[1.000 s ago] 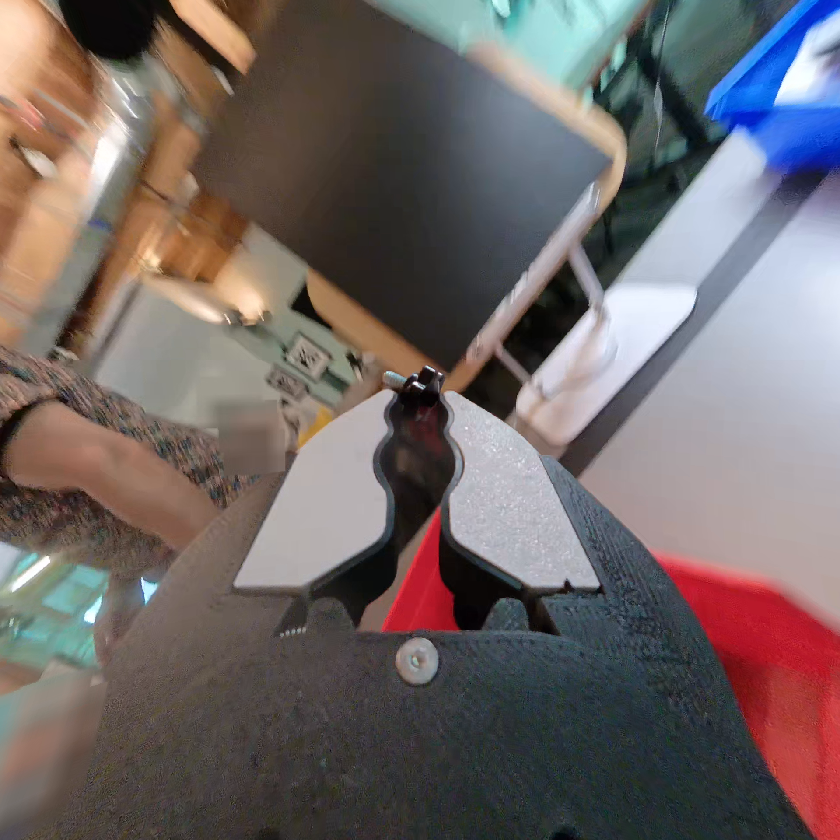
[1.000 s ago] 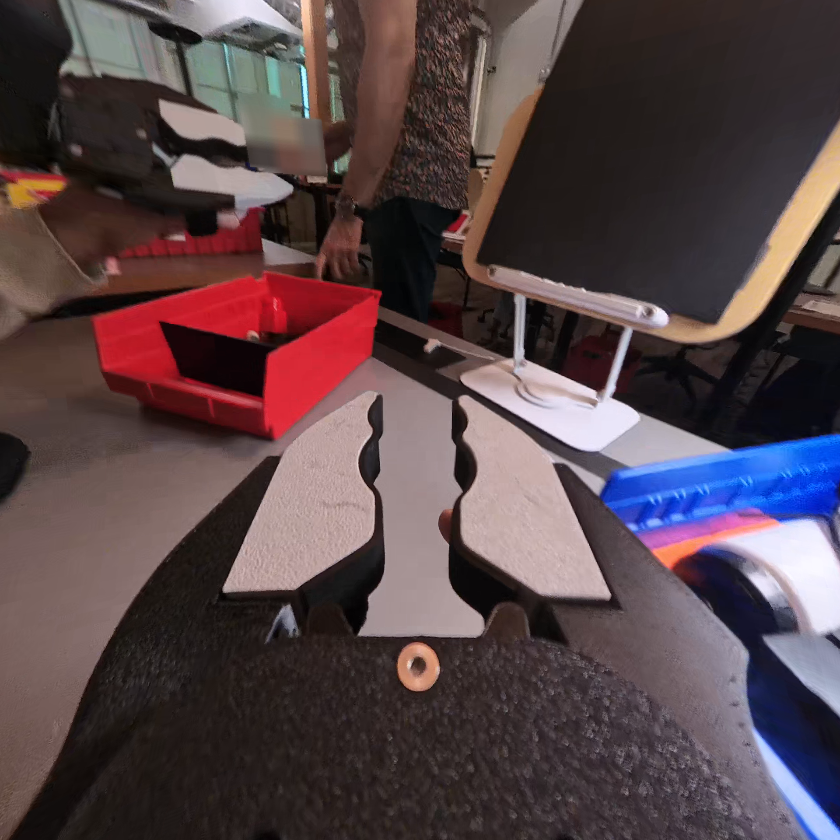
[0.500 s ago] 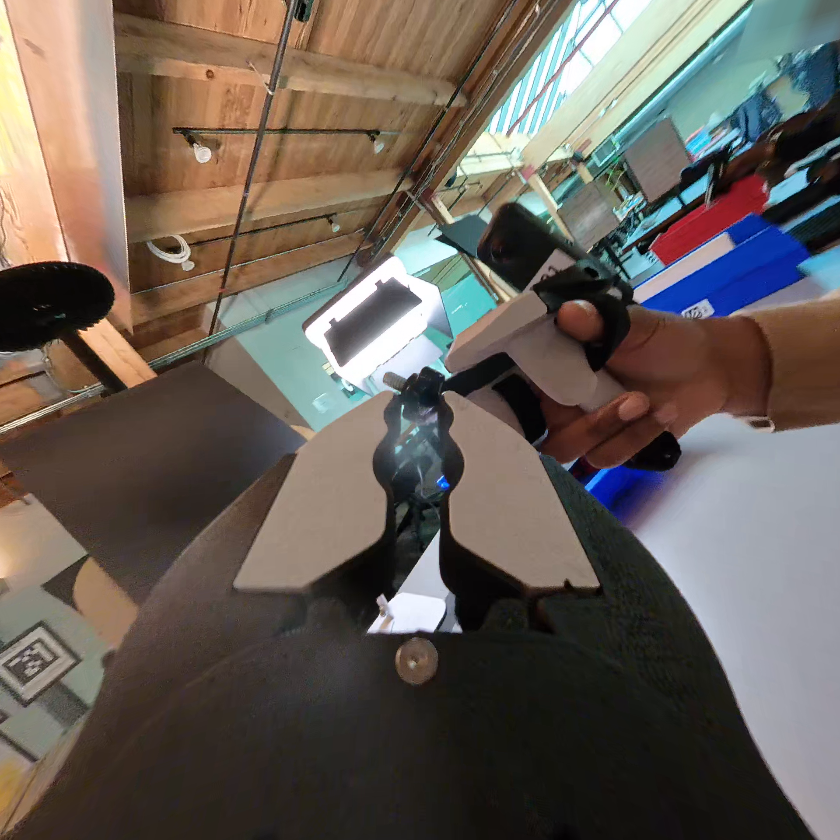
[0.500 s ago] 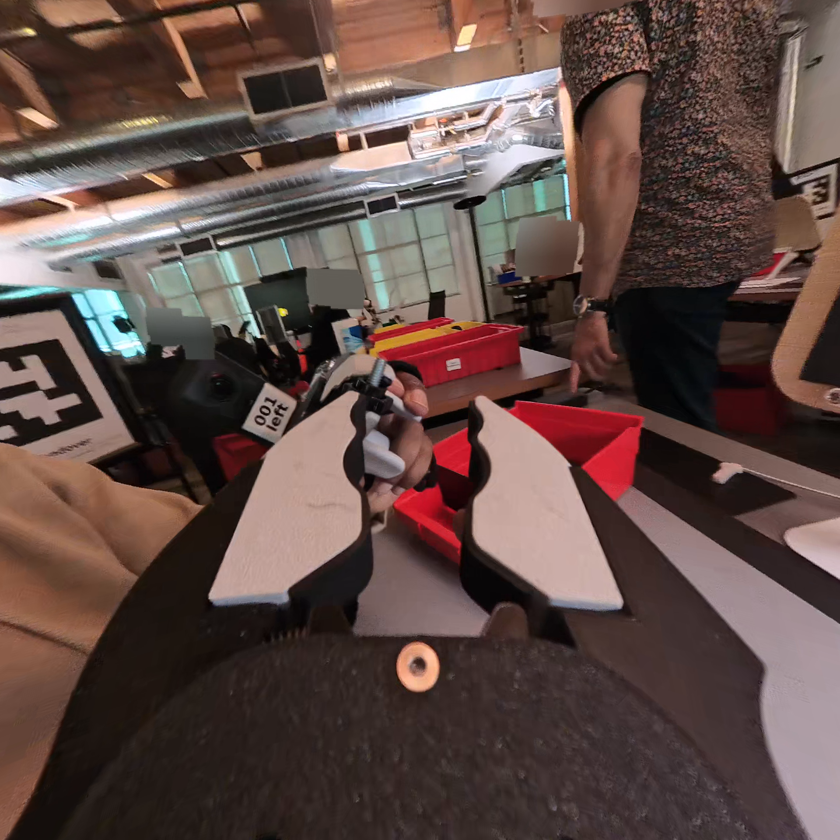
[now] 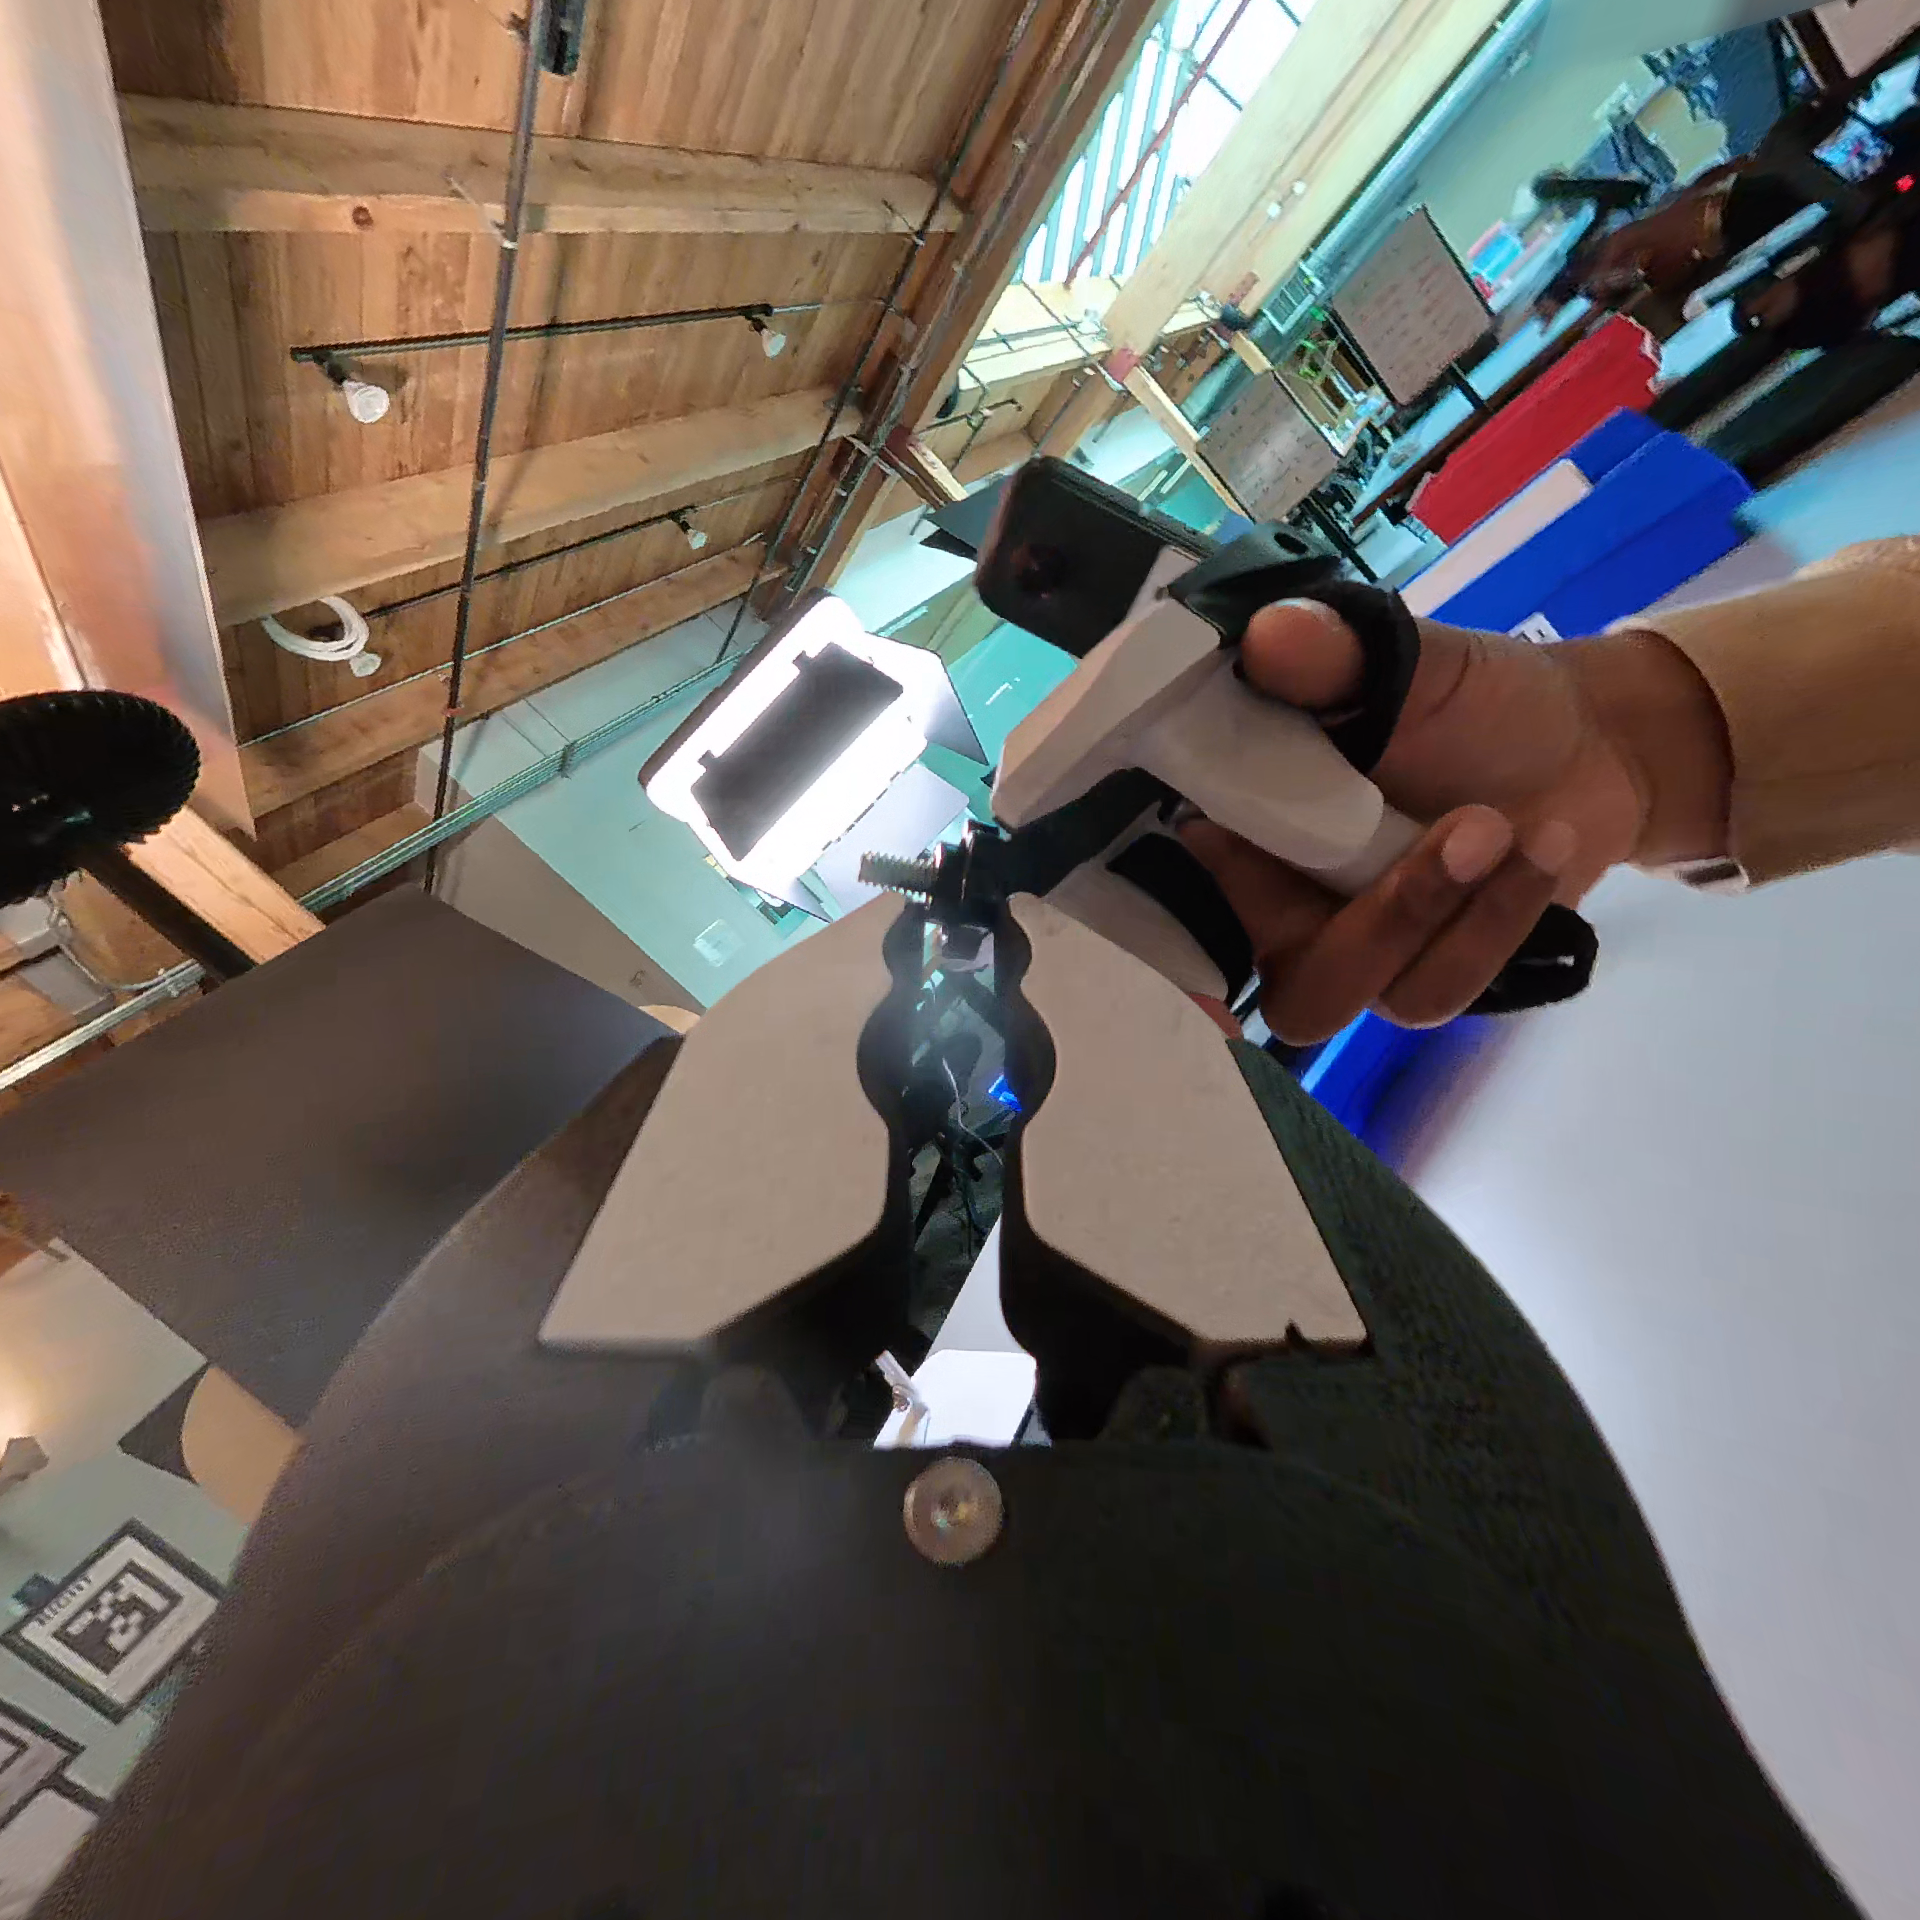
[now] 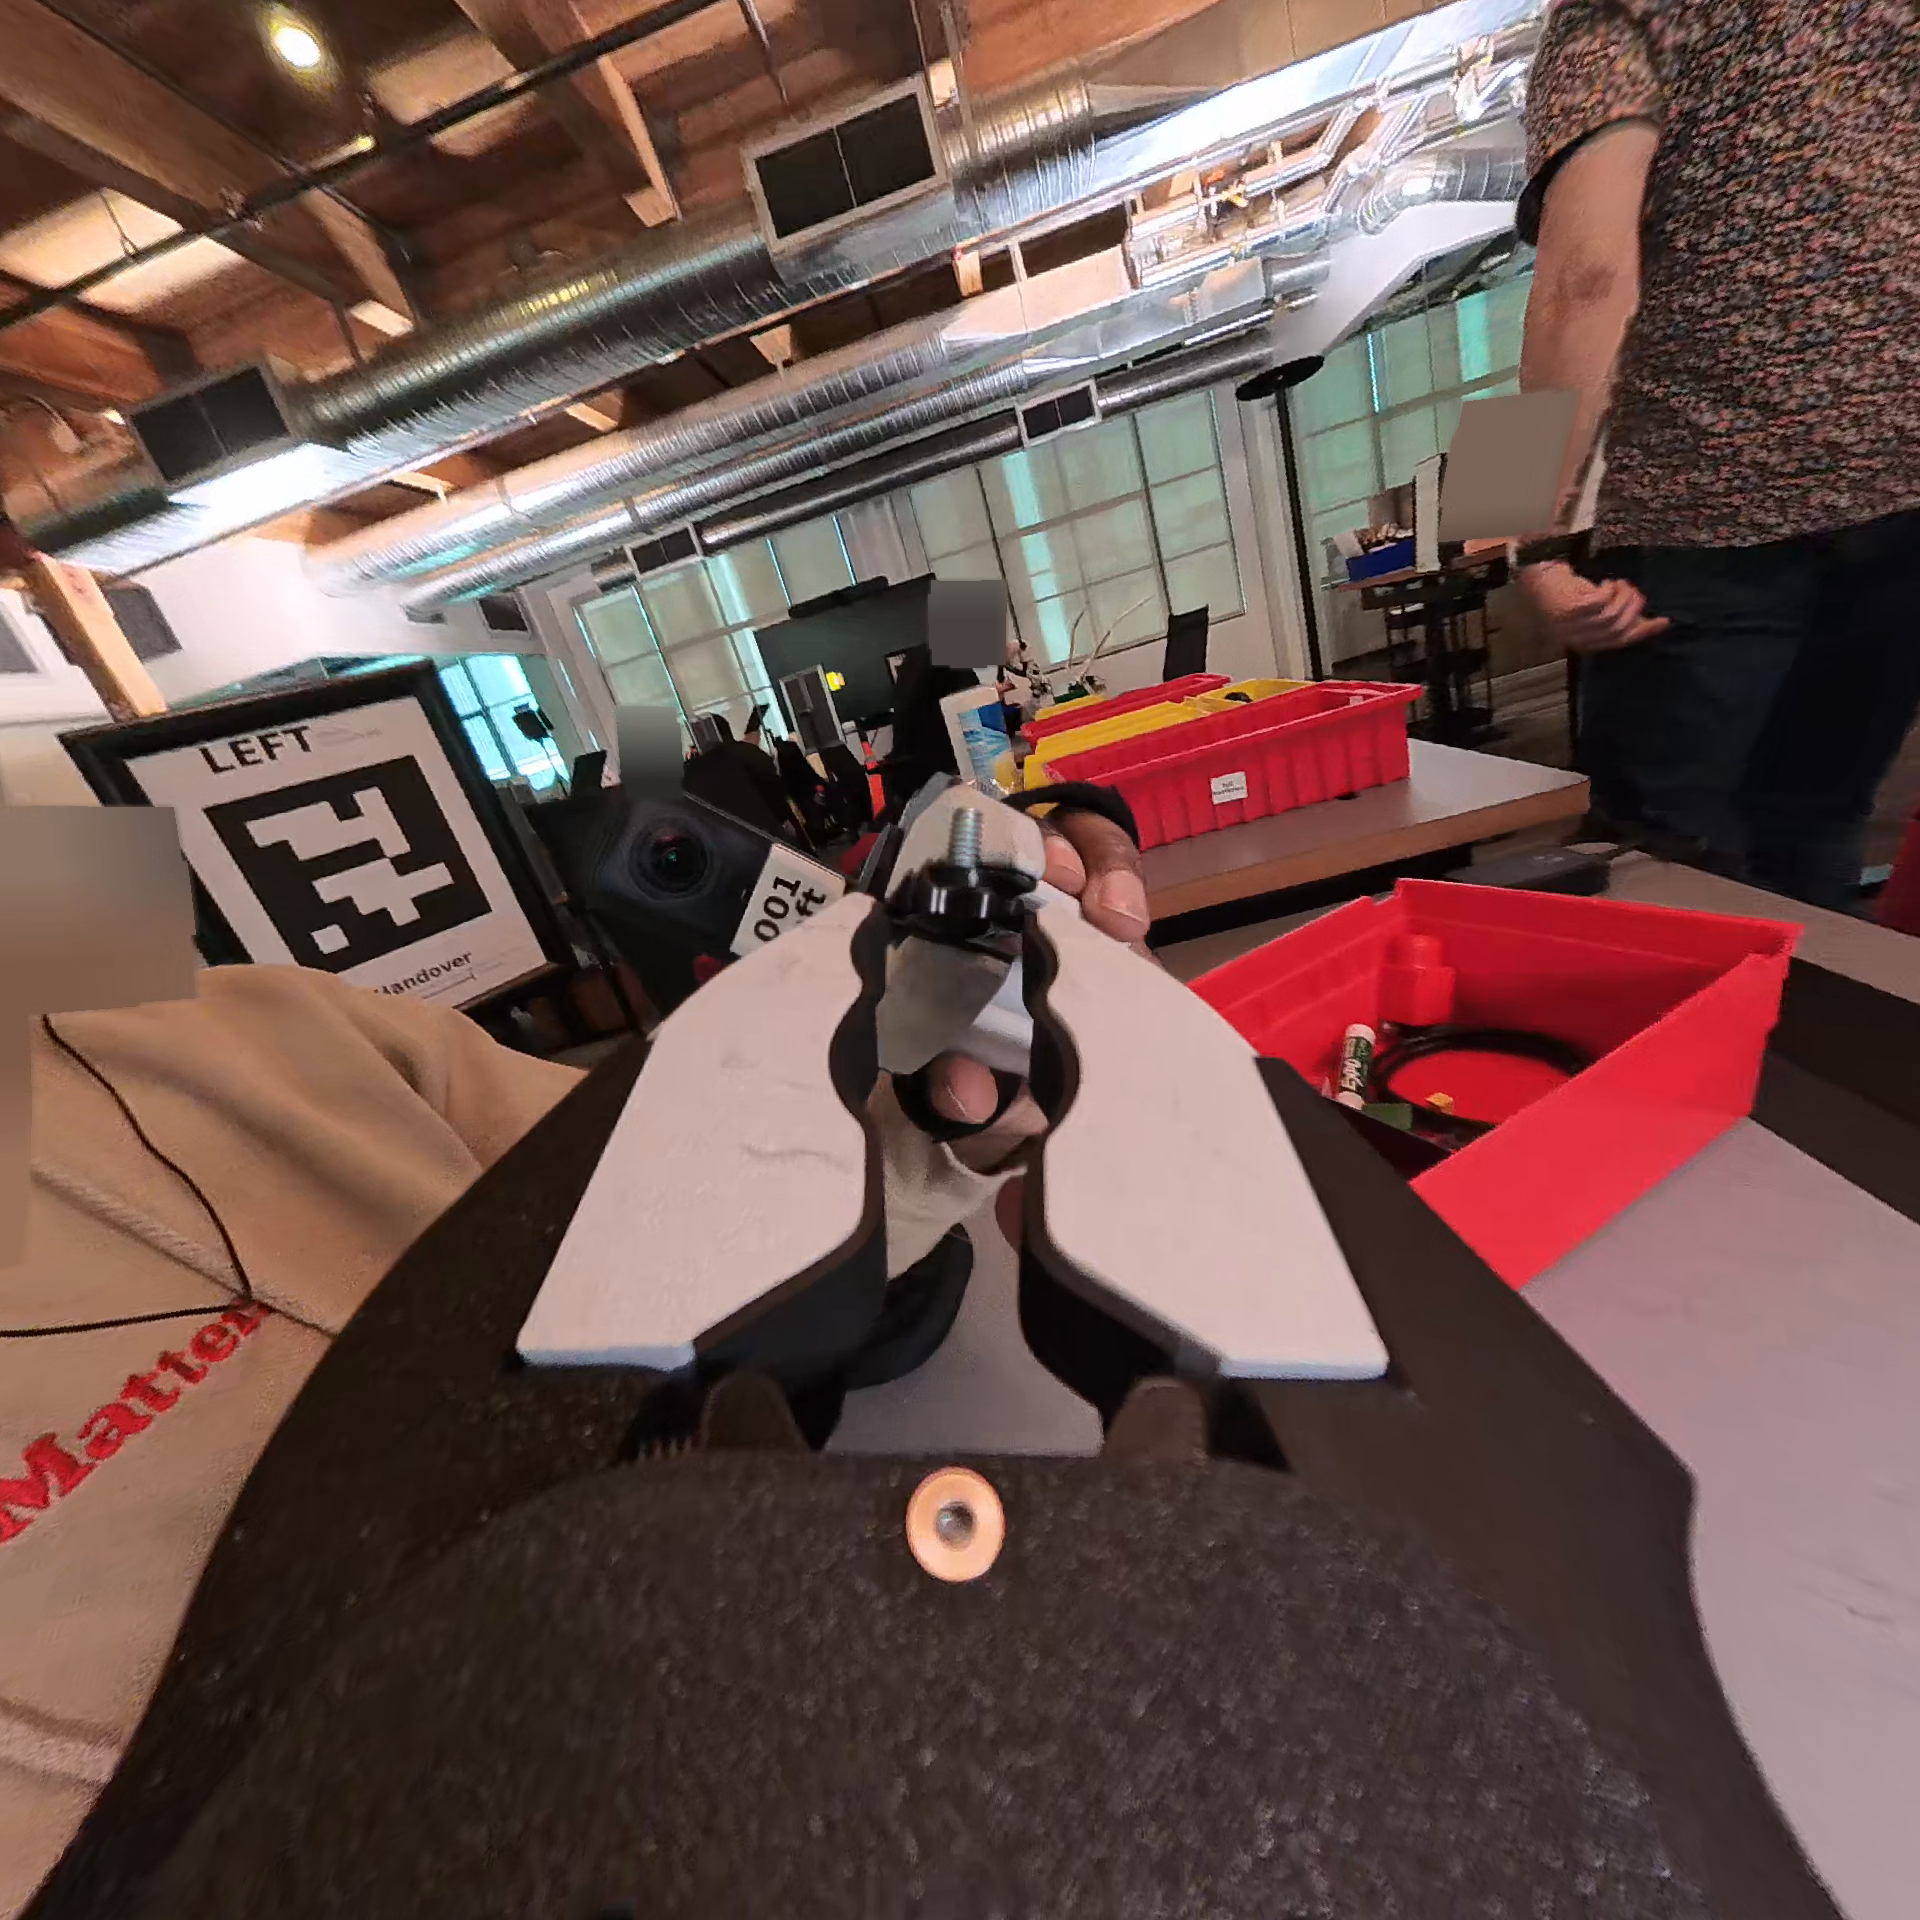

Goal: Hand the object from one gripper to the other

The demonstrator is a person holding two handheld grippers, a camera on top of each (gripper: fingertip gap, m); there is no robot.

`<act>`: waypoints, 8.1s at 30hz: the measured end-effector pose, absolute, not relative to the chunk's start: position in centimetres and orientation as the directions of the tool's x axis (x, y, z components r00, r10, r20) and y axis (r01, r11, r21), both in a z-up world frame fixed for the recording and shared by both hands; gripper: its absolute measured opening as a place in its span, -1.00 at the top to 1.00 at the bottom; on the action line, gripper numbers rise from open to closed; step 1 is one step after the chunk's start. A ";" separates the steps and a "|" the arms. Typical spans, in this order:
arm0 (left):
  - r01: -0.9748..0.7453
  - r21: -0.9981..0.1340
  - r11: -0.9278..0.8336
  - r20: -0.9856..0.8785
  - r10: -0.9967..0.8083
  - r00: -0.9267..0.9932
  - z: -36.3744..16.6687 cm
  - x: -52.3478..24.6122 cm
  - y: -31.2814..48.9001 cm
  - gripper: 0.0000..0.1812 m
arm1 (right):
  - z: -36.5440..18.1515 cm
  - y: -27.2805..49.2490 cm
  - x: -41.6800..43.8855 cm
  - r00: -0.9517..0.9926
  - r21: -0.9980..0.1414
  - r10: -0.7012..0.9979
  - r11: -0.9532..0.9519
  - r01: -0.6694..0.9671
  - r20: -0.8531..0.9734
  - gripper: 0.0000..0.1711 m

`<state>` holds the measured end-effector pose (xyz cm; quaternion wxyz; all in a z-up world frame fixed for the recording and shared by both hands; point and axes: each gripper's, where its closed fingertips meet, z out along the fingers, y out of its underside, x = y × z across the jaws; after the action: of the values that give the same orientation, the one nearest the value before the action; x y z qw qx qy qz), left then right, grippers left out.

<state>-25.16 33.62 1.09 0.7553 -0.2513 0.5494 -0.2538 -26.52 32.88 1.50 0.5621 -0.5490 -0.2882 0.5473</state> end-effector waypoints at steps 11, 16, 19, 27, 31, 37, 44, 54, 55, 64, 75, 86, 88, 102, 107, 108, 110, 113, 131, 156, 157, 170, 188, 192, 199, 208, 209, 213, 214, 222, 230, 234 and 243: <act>0.114 -0.863 0.492 -0.488 -0.870 0.064 -0.6 -24.6 34.5 0.71 | 0.9 34.8 -24.7 0.520 -0.989 0.854 0.076 -0.130 -0.003 0.70; 0.238 -0.969 -0.069 0.049 -0.995 -0.087 1.5 -25.4 36.3 0.70 | 0.9 37.3 -21.3 0.813 -0.885 0.434 0.423 0.197 0.388 0.70; 0.179 -0.978 -0.102 0.090 -0.993 -0.070 0.5 -24.5 36.4 0.70 | -0.2 37.9 -22.5 0.817 -0.807 0.259 0.466 0.362 0.516 0.71; 0.074 -0.997 0.017 -0.019 -1.000 -0.018 -1.1 -23.8 36.3 0.93 | -1.3 37.7 -24.2 0.679 -0.617 0.074 0.496 0.610 0.731 0.70; 0.041 -0.999 0.017 -0.018 -1.000 -0.023 -1.6 -23.7 36.3 0.93 | -1.8 37.7 -24.2 0.560 -0.494 0.020 0.498 0.713 0.828 0.70; -0.059 -0.997 -0.045 0.049 -0.997 -0.063 -3.1 -23.4 36.3 0.93 | -3.2 37.8 -23.9 0.339 -0.295 -0.005 0.482 0.825 0.941 0.70; 0.324 -0.882 -0.343 0.228 -0.911 -0.343 1.3 -25.3 35.5 0.94 | 0.5 35.8 -23.7 0.698 -0.802 0.443 0.496 0.332 0.563 0.62; 0.400 -0.737 -0.545 0.345 -0.811 -0.472 1.7 -24.8 34.8 0.93 | 1.2 35.4 -24.6 0.712 -0.694 0.242 0.561 0.452 0.659 0.84; 0.392 -0.731 -0.559 0.354 -0.801 -0.482 1.7 -24.8 34.7 0.93 | 1.3 35.3 -24.5 0.694 -0.663 0.207 0.566 0.489 0.689 0.84; 0.233 -0.704 -0.671 0.500 -0.701 -0.508 0.7 -23.4 34.3 0.96 | 0.6 34.9 -23.2 0.515 -0.542 0.216 0.536 0.647 0.829 0.87; -0.094 -0.988 0.124 -0.103 -0.973 -0.206 -3.9 -23.9 33.7 0.77 | -4.7 33.5 -23.1 0.365 -0.701 0.668 0.337 0.629 0.648 0.88; -0.179 -0.906 0.382 -0.332 -0.907 -0.258 -5.9 -24.1 32.2 0.82 | -6.4 32.7 -24.5 0.291 -0.683 0.725 0.326 0.653 0.624 0.88; -0.069 -0.934 0.349 -0.319 -0.907 -0.276 -4.3 -24.5 31.6 0.82 | -4.6 32.0 -24.9 0.322 -0.737 0.723 0.373 0.564 0.612 0.88; 0.047 -0.974 0.223 -0.223 -0.889 -0.401 -2.5 -26.0 29.7 0.82 | -2.6 30.2 -26.1 0.310 -0.756 0.720 0.444 0.481 0.621 0.95; -0.104 -0.907 0.409 -0.361 -0.880 -0.309 -4.1 -25.8 30.7 0.82 | -3.9 30.8 -25.7 0.289 -0.678 0.684 0.407 0.612 0.670 0.95; -0.129 -0.886 0.446 -0.395 -0.870 -0.296 -4.4 -25.8 30.8 0.85 | -4.1 30.9 -25.7 0.284 -0.667 0.682 0.398 0.630 0.674 0.95; -0.157 -0.857 0.490 -0.437 -0.854 -0.282 -4.7 -25.7 30.9 0.85 | -4.6 31.1 -25.6 0.267 -0.621 0.659 0.386 0.682 0.703 0.95; -0.083 -0.871 0.484 -0.446 -0.851 -0.279 -3.7 -25.7 30.5 0.85 | -3.8 30.8 -25.6 0.275 -0.620 0.638 0.410 0.669 0.719 0.97; 0.022 -0.947 0.319 -0.303 -0.874 -0.379 -2.5 -26.3 29.1 0.83 | -4.1 30.3 -25.5 0.271 -0.671 0.700 0.390 0.631 0.661 0.89; -0.073 -0.936 0.343 -0.301 -0.892 -0.336 -3.8 -25.1 29.7 0.76 | -5.4 31.5 -24.9 0.254 -0.572 0.646 0.345 0.744 0.720 0.88; -0.125 -0.920 0.372 -0.319 -0.895 -0.312 -4.6 -24.8 30.2 0.81 | -5.7 31.6 -25.0 0.239 -0.546 0.639 0.338 0.767 0.731 0.88; 0.273 -0.949 0.159 -0.239 -0.927 -0.291 1.0 -25.7 29.7 0.85 | -1.3 30.2 -26.5 0.366 -0.852 0.776 0.414 0.320 0.514 0.67; 0.320 -0.947 -0.002 0.056 -0.985 0.161 2.1 -24.3 35.2 0.85 | 1.6 34.7 -24.9 0.643 -0.649 0.205 0.476 0.594 0.738 0.93; 0.303 -0.952 -0.031 0.049 -0.997 0.052 2.5 -24.5 34.5 0.78 | 1.7 34.6 -24.4 0.632 -0.667 0.257 0.462 0.584 0.731 0.94; 0.101 -0.982 0.160 -0.177 -0.963 -0.204 0.4 -25.5 31.7 0.53 | 0.7 30.9 -24.8 0.470 -0.934 0.811 0.259 0.246 0.349 0.94; -0.035 -0.959 0.280 -0.238 -0.869 -0.434 -3.2 -25.1 27.1 0.74 | -2.4 27.4 -26.1 0.112 -0.979 0.989 0.072 0.190 0.094 0.94; -0.034 -0.958 0.283 -0.248 -0.887 -0.390 -3.0 -24.8 27.8 0.75 | -2.3 27.9 -25.9 0.137 -0.982 0.986 0.070 0.177 0.095 0.94; -0.028 -0.944 0.328 -0.325 -0.942 -0.081 -1.7 -23.6 32.2 0.75 | -0.7 32.2 -24.3 0.418 -0.989 0.899 0.088 0.122 0.131 0.90; -0.038 -0.925 0.379 -0.380 -0.924 0.031 -1.4 -23.5 33.5 0.75 | -0.2 33.4 -23.7 0.508 -0.988 0.849 0.107 0.109 0.148 0.88; -0.246 -0.675 0.695 -0.732 -0.593 0.335 -1.9 -22.7 35.9 0.75 | -1.2 35.8 -23.8 0.713 -0.962 0.665 0.035 0.270 0.225 0.45; -0.192 -0.793 0.578 -0.609 -0.740 0.286 -3.4 -22.3 36.8 0.67 | -2.4 37.7 -19.4 0.760 -0.905 0.545 -0.007 0.426 0.353 0.70; -0.115 -0.929 0.351 -0.369 -0.860 0.353 -2.5 -24.9 40.9 0.65 | -4.7 41.9 -7.1 0.894 -0.879 0.224 -0.203 0.432 0.388 0.69; -0.012 -0.987 0.160 -0.141 -0.829 0.540 0.1 -32.3 48.0 0.66 | -15.9 44.9 10.1 0.912 -0.750 -0.088 -0.604 0.270 0.400 0.69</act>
<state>-32.31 47.99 0.11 0.6665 -0.5709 0.3685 -0.3066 10.08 44.89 -15.87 0.4418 -0.8724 -0.0522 -0.2027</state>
